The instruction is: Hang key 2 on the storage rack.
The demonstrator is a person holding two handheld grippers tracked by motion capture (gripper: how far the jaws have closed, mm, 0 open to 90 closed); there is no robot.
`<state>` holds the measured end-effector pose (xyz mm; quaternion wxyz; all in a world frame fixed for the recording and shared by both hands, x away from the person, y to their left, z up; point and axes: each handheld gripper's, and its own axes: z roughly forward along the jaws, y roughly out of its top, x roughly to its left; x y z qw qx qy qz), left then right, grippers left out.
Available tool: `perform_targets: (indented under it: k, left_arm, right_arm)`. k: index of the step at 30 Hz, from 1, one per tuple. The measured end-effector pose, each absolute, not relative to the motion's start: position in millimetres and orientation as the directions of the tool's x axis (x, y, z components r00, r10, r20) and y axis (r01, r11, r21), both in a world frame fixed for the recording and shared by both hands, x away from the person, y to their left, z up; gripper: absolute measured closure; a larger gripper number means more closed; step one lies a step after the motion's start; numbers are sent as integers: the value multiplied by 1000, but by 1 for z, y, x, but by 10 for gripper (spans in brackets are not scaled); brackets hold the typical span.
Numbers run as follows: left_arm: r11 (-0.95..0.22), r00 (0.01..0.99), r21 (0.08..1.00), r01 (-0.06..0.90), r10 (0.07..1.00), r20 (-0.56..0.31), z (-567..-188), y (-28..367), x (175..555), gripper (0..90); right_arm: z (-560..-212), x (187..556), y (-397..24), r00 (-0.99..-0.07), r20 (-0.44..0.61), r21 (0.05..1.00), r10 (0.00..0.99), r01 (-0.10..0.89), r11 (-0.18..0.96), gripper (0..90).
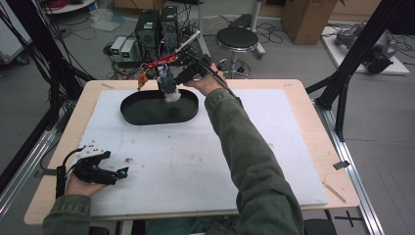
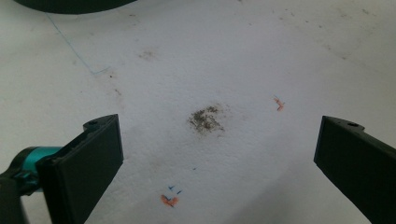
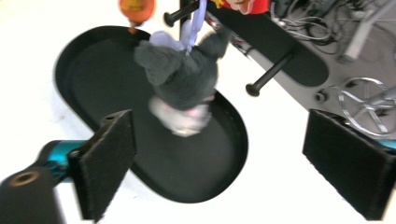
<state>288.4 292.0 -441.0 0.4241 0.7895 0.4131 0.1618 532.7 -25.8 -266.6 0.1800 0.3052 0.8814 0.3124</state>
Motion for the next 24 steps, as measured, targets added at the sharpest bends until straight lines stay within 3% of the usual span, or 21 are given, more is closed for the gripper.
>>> perform_targets:
  k: [1, 24]
  left_arm:
    - [-298, 606, 804, 514, 790, -95, -441, 292, 288, 18]
    - [-289, 601, 797, 531, 792, -112, -439, 293, 286, 17]
  right_arm:
    - [-268, 532, -28, -745, -125, 667, 655, 426, 611, 6]
    - [-287, 501, -96, -746, -41, 704, 665, 450, 549, 5]
